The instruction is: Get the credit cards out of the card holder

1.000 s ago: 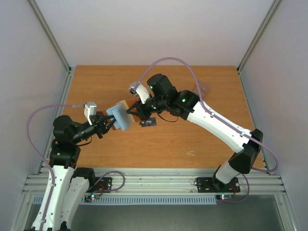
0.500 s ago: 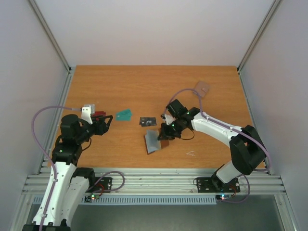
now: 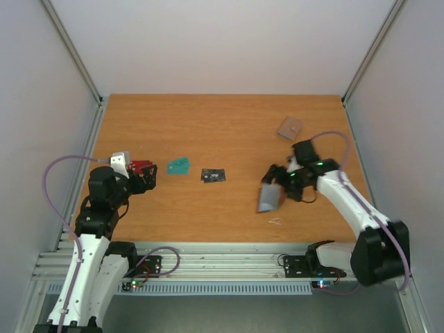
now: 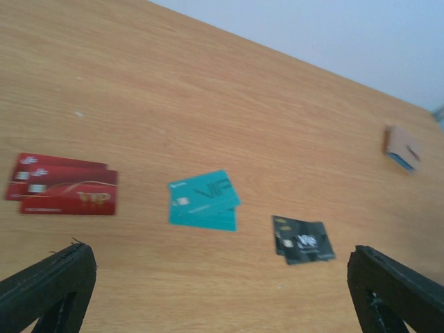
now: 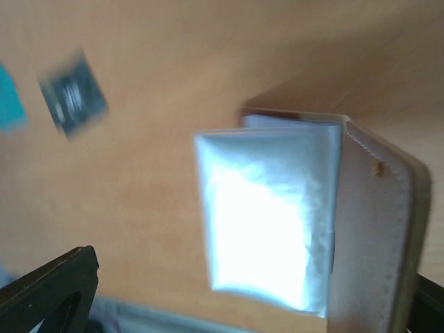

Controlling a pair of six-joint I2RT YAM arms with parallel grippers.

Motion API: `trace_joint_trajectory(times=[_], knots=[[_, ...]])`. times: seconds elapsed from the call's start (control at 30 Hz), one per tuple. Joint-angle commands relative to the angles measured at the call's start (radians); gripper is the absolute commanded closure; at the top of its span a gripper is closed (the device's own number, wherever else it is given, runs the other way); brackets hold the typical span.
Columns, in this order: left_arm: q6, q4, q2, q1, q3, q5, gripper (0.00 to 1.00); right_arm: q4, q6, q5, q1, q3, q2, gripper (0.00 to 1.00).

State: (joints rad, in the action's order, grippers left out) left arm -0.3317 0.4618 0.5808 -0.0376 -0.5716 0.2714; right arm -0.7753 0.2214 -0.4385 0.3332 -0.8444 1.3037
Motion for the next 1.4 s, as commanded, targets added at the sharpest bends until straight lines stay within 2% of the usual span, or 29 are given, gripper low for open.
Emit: trace_joint_trajectory(times=[0.0,0.13,0.2,0.33,0.43,0.5,0.6,0.7,0.87,1.0,1.1,1.2,1.37], knots=[[-0.018,-0.031,-0.015,0.014,0.024,-0.210,0.01,-0.197,-0.192,0.218,-0.244,-0.134,-0.161,0.01],[-0.009,-0.086,-0.003,0.019,0.053,-0.371,0.01,-0.125,-0.325,0.277,-0.398,-0.200,-0.232,0.02],[0.021,-0.104,-0.001,0.021,0.061,-0.402,0.01,-0.090,-0.355,0.226,-0.429,-0.206,-0.231,0.01],[0.062,-0.115,0.002,0.025,0.065,-0.374,0.01,-0.119,-0.364,0.158,-0.434,-0.209,-0.177,0.01],[0.024,-0.113,0.005,0.060,0.065,-0.320,0.01,-0.127,-0.372,0.182,-0.436,-0.200,-0.171,0.01],[-0.008,-0.118,0.009,0.067,0.069,-0.293,0.01,-0.103,-0.400,0.184,-0.437,-0.205,-0.174,0.02],[-0.029,-0.149,0.008,0.072,0.090,-0.328,0.01,-0.017,-0.446,0.151,-0.438,-0.186,-0.204,0.01],[-0.012,-0.235,0.000,0.071,0.133,-0.403,0.01,0.180,-0.473,0.192,-0.438,-0.083,-0.290,0.01],[0.138,-0.484,-0.003,0.072,0.253,-0.514,0.01,0.525,-0.506,0.308,-0.438,0.147,-0.413,0.02],[0.250,-0.713,0.050,0.072,0.342,-0.511,0.01,0.782,-0.550,0.360,-0.438,0.309,-0.446,0.02],[0.231,-0.812,0.130,0.072,0.378,-0.554,0.01,1.124,-0.568,0.355,-0.438,0.451,-0.387,0.02],[0.213,-0.947,0.237,0.072,0.416,-0.588,0.01,1.363,-0.556,0.366,-0.438,0.514,-0.264,0.01],[0.189,-1.137,0.390,0.074,0.439,-0.586,0.01,1.546,-0.558,0.345,-0.438,0.527,-0.054,0.02]])
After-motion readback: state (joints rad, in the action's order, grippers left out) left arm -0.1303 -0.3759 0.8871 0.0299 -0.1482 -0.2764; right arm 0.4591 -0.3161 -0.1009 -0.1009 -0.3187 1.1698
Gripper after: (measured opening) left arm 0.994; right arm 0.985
